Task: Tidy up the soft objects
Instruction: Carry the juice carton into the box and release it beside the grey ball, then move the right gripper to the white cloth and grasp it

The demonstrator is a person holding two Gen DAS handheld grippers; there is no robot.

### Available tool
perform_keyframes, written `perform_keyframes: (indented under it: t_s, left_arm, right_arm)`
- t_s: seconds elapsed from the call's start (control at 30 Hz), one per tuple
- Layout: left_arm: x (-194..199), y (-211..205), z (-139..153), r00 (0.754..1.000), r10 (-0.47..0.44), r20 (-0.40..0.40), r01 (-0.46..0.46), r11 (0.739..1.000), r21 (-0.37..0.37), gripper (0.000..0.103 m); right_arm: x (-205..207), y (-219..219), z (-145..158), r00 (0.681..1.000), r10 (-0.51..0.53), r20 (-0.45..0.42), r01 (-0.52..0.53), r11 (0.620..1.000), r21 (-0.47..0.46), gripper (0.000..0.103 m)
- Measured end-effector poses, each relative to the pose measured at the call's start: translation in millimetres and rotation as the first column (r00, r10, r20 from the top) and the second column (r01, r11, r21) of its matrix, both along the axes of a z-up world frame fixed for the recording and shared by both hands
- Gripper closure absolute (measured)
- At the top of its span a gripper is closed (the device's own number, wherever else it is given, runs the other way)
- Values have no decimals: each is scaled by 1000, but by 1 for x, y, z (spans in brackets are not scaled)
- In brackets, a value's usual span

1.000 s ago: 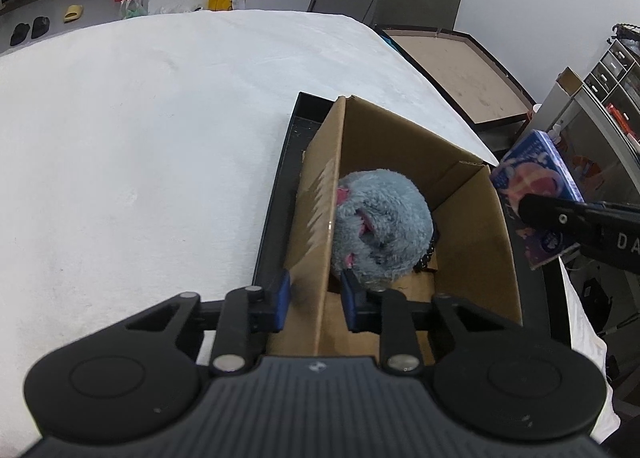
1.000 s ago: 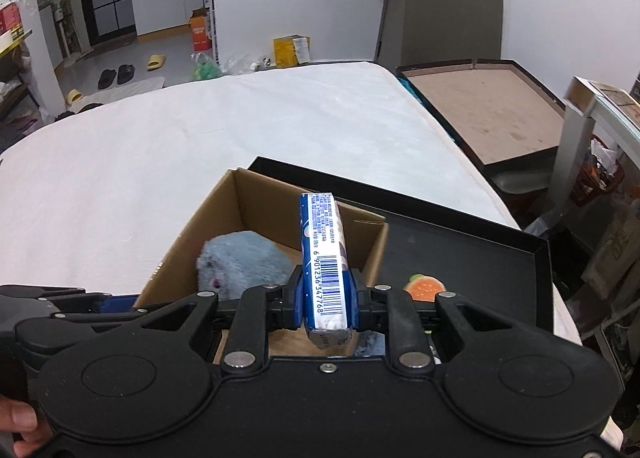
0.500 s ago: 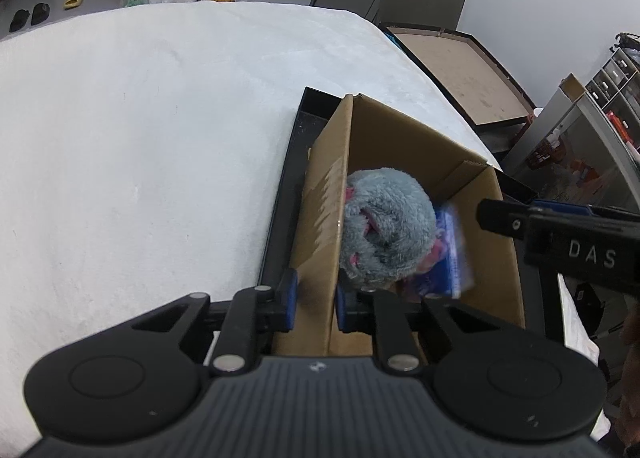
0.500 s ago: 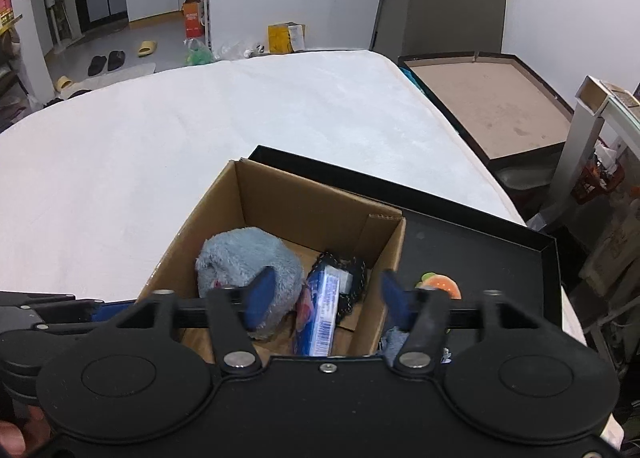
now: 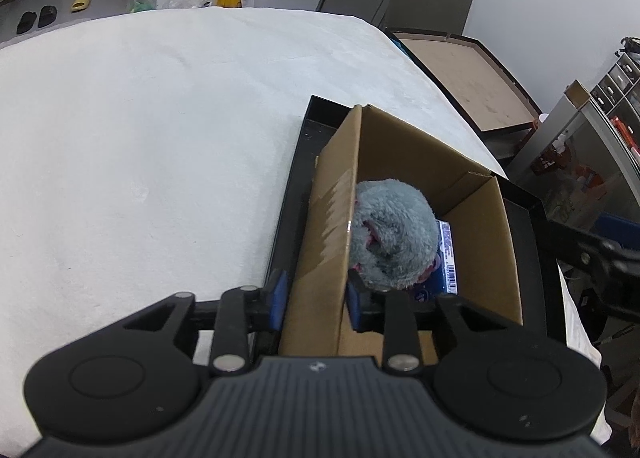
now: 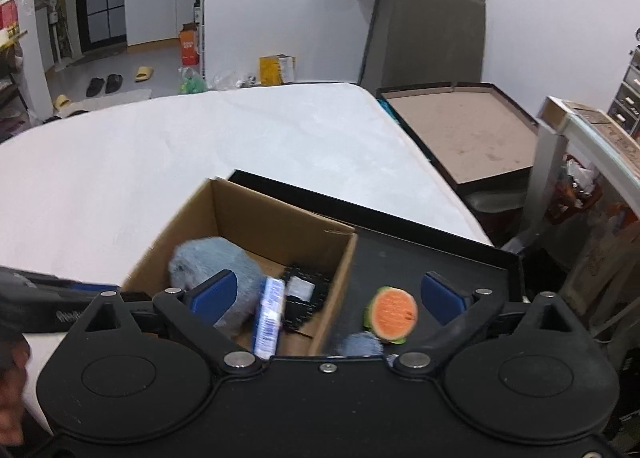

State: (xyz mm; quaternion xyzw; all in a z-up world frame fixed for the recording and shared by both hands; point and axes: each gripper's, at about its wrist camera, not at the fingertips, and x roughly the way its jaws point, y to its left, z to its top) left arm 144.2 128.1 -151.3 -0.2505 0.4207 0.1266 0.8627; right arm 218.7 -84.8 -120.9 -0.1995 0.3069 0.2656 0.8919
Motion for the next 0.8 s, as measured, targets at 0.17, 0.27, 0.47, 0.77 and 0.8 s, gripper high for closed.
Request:
perform_keyframes:
  t_s: [0.17, 0.27, 0.47, 0.77, 0.8]
  left_arm:
    - [1, -3, 2, 1000, 0, -10, 0, 1000, 19, 58]
    - [2, -6, 3, 1000, 0, -15, 1, 999, 39, 52]
    - [5, -13, 5, 1000, -1, -26, 3, 997, 73, 47]
    - [9, -20, 6, 999, -5, -36, 9, 994, 110, 46]
    - [9, -21, 6, 999, -5, -37, 9, 994, 112, 46]
  right_arm:
    - [3, -18, -1, 1000, -20, 13, 20, 1000, 19, 4]
    - [8, -29, -1, 1000, -28, 8, 28, 999, 25, 2]
    - [18, -46, -7, 999, -40, -14, 40, 999, 19, 2]
    - [28, -70, -28, 994, 14, -105, -11, 1000, 27, 0]
    - [30, -72, -31, 992, 9, -125, -5, 999, 32, 0]
